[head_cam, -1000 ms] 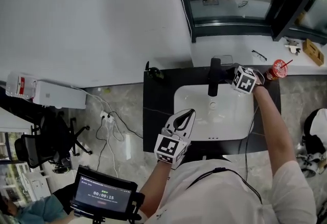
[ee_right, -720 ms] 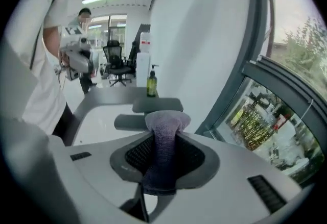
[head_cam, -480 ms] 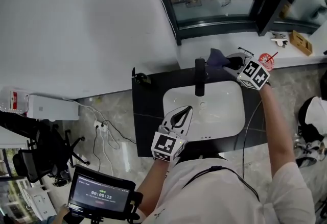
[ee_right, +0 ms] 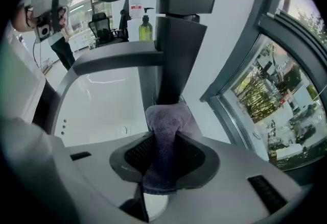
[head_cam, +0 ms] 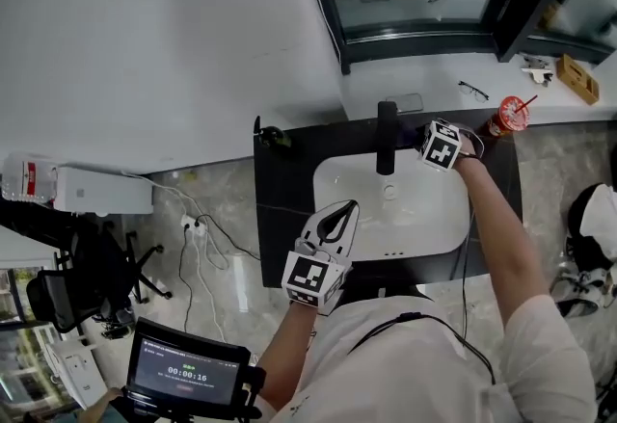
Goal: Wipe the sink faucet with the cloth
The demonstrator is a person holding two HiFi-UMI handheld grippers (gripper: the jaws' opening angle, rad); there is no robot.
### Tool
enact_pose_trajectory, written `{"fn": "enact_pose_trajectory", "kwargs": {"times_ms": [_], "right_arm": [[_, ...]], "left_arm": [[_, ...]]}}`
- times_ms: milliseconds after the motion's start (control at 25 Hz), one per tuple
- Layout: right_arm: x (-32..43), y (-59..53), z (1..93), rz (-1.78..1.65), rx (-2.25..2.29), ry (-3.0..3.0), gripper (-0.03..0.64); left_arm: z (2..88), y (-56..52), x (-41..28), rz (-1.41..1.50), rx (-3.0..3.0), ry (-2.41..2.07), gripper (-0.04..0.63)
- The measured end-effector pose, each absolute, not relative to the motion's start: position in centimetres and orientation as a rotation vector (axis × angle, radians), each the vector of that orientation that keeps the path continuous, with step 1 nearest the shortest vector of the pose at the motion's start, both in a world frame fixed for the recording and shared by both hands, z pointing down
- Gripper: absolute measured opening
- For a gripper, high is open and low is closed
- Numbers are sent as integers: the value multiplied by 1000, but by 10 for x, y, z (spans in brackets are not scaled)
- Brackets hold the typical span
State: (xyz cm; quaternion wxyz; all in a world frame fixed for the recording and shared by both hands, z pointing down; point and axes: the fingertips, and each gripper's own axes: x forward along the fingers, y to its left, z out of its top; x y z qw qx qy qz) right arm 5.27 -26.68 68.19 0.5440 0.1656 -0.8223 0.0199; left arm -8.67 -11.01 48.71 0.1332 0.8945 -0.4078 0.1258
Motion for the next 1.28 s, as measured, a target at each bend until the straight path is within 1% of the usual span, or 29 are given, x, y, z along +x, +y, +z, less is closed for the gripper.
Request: {"fn": "enact_pose_trajectory", "kwargs": {"times_ms": [240, 600, 880, 1000, 1160, 1280], "right_arm": [[33, -270, 656, 10, 373, -2074, 114], [38, -269, 551, -134, 446, -2283, 114], [54, -269, 503, -66, 586, -2458, 114], [69, -258, 518, 49, 625, -2495, 114], [84, -214, 595, 148, 489, -2337, 114], [76, -197, 630, 198, 424, -2299, 114]], "left_arm": [[491, -110, -101, 369, 2566, -1229, -5], [485, -116, -73, 356, 2625, -1142, -5], [477, -117, -62, 352, 2652, -1116, -5], [476, -117, -66, 353, 2646, -1130, -5], [478, -115, -71, 364, 2632, -1145, -5], [482, -113, -79, 380, 2616, -1163, -5]]}}
